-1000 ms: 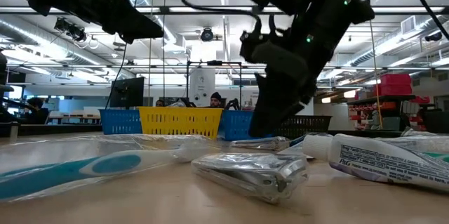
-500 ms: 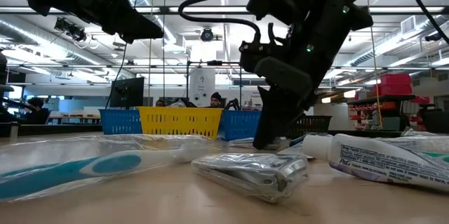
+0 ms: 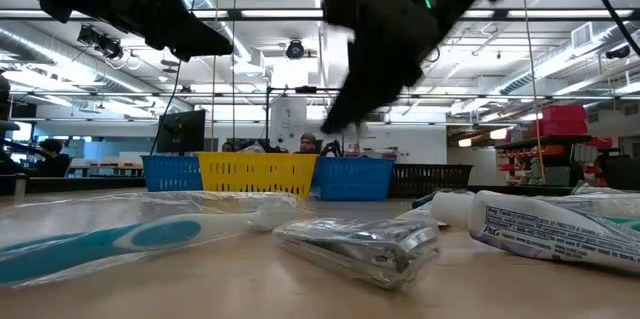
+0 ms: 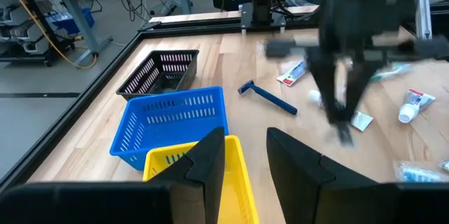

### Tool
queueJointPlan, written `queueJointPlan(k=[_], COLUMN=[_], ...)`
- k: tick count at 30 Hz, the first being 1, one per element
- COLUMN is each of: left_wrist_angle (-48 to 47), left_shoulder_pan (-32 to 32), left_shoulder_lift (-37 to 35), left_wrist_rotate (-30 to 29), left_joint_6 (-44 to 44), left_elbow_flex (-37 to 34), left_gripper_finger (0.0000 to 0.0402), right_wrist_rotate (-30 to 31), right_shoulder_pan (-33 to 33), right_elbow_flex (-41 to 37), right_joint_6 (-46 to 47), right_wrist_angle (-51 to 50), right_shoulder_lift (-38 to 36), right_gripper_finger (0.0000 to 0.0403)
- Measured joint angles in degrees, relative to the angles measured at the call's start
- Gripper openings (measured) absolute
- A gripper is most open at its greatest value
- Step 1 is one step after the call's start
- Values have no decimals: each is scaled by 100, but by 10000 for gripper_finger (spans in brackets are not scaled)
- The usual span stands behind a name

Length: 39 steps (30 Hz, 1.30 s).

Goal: Pick & Place Travel size toiletries
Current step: Put the nail cutter into the right blue bin

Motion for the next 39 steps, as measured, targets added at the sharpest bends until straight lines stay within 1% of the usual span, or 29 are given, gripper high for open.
queueJointPlan(k=[2,3,5,6,8,9,10,12,14,16,19,24,29,30,34,37,39], left_wrist_angle=[0,0,0,2,4,3,4,3,5,0,5,5,7,11,9,40,46], left_shoulder_pan=[1,1,2,0,1,2,0,2,0,0,1,0,0,2,0,1,2], left_shoulder_lift=[0,0,0,2,1,2,2,2,2,2,2,2,2,2,2,2,2], left_wrist_rotate=[0,0,0,-1,0,0,-1,-2,0,-2,-1,-1,-2,-2,-2,-2,-2], left_joint_6=[28,28,38,52,100,112,111,110,108,108,105,101,147,149,150,151,151], left_elbow_flex=[0,0,0,0,0,0,0,0,0,2,2,2,2,2,2,2,2], left_gripper_finger=[116,116,116,116,116,116,116,116,116,116,116,116,116,116,116,116,116], right_wrist_rotate=[553,950,1840,2156,2389,2385,2380,2258,1840,1530,1312,1448,1397,1312,1012,793,775], right_shoulder_pan=[-59,-104,-215,-296,-514,-645,-781,-1052,-1305,-1503,-1680,-1876,-2034,-2047,-2090,-2099,-2099], right_elbow_flex=[110,113,119,135,132,131,128,126,85,-27,-226,-426,-573,-587,-621,-621,-621], right_joint_6=[-477,-585,-612,-632,-755,-624,-303,574,1094,1316,1408,1556,1838,1852,1826,1540,1403], right_wrist_angle=[-110,-113,123,185,129,150,139,156,159,274,456,478,450,455,569,757,797], right_shoulder_lift=[-205,-317,-463,-508,-557,-553,-548,-507,-424,-305,-150,-57,-35,-13,105,226,288], right_gripper_finger=[71,72,73,73,72,72,72,73,73,73,73,73,74,74,76,84,93])
